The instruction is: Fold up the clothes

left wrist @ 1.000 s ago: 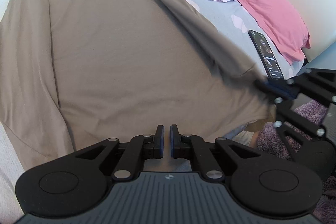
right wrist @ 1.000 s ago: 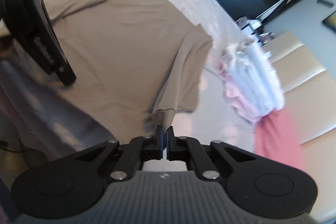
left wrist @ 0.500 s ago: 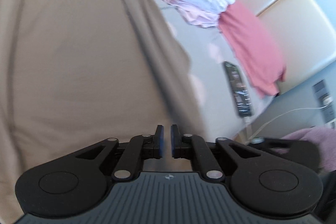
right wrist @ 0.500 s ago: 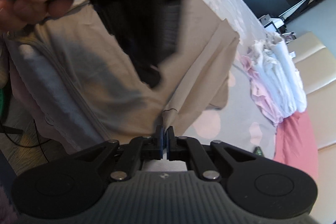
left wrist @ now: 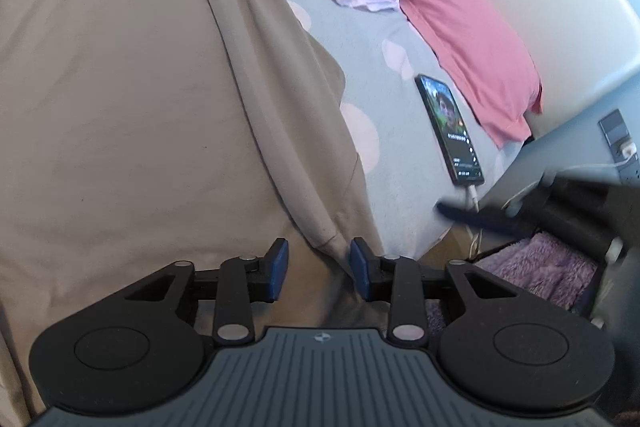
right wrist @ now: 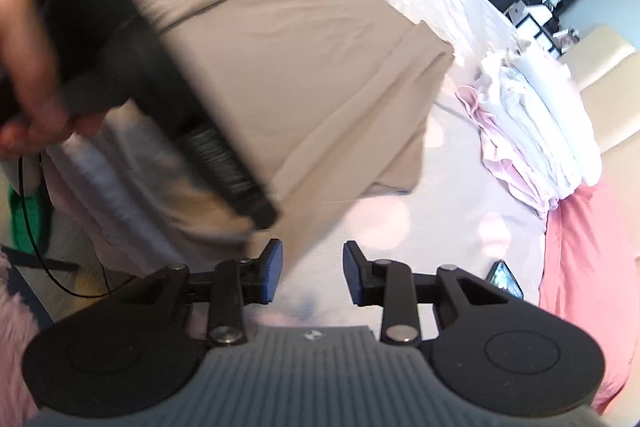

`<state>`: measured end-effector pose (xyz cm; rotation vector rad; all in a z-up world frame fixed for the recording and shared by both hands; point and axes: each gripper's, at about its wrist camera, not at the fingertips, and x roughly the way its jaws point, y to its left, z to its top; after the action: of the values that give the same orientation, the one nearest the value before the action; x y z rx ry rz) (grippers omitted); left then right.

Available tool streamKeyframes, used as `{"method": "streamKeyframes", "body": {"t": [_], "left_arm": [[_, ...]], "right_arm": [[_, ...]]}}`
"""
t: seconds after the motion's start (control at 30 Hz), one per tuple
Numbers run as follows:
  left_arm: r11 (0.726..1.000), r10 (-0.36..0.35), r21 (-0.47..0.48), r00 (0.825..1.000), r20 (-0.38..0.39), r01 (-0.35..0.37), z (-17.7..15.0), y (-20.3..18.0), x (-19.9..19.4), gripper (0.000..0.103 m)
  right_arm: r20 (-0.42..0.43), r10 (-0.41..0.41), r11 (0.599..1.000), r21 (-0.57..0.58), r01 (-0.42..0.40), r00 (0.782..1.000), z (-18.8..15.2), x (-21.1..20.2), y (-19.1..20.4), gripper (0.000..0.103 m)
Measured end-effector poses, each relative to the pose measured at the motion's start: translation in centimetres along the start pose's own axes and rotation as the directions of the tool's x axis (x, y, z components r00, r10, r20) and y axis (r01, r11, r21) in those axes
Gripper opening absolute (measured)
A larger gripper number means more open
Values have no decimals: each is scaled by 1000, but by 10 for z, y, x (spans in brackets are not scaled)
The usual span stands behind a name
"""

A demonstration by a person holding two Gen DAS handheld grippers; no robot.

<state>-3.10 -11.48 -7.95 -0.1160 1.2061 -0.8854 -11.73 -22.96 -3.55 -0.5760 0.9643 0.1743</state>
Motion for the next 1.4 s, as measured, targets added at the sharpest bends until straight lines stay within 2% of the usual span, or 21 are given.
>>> {"method": "streamKeyframes", "body": {"t": [0.17,0.37,0.47,0.53,0.63,0.67,0.7,0.77,0.9,1.03,1.13,1.23,1.37,1.4], "left_arm": [[1000,8,14,1000,-14,-7,-1,2,3,11],[1000,-5,4,1000,-25,5,-2,9,6,6],[1000,-19,-7,999,-28,19,-2,13,6,6],[1000,-26,-9,999,-30,26,-2,15,7,6],[1000,-31,-6,999,-33,31,-2,15,8,5],[999,-32,-6,999,-33,31,-2,16,8,5],[999,-33,-6,999,-34,32,-2,16,8,5],[999,-35,-10,999,-36,35,-3,17,8,5],[999,-35,-20,999,-33,34,-3,17,6,4],[999,-40,-36,999,-33,39,-3,18,5,3],[994,-89,-64,996,-9,88,-5,22,3,3],[985,-152,-85,988,12,152,-7,26,2,3],[992,-98,-83,995,-13,96,-7,27,7,3],[990,-104,-97,995,-7,103,-7,28,7,3]], "right_arm": [[9,87,982,167,-87,996,2,24,-64,33],[95,147,912,371,-172,985,17,72,-133,30],[106,157,871,453,-188,982,21,96,-142,29],[110,201,823,520,-229,973,22,112,-148,29],[93,239,784,569,-249,967,15,124,-146,28],[90,243,782,571,-250,966,15,127,-144,24],[87,246,780,573,-251,965,14,130,-143,9],[89,244,772,584,-249,966,13,129,-142,8],[53,167,799,577,-167,985,16,119,-143,6],[8,160,791,597,-133,987,12,126,-148,5],[-17,135,836,539,-105,991,16,129,-141,5],[-22,126,829,552,-93,992,15,127,-145,5],[-47,30,859,511,-2,998,12,119,-146,6],[-22,52,841,540,-32,998,10,115,-147,8]]}}
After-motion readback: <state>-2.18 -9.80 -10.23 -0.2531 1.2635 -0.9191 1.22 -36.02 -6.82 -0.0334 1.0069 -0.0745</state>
